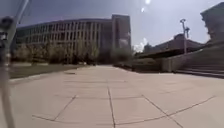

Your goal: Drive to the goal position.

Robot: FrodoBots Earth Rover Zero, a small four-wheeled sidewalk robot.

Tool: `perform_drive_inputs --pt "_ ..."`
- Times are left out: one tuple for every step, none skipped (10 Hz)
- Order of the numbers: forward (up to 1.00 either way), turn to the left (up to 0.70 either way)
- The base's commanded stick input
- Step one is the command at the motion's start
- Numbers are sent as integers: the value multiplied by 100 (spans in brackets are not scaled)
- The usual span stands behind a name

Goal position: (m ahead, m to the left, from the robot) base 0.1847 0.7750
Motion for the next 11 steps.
perform_drive_inputs --pt "85 -30" --pt "85 -32" --pt "85 -27" --pt "85 -21" --pt "85 -16" --pt "85 -10" --pt "85 -4" --pt "85 0" --pt "85 0" --pt "85 0" --pt "85 0"
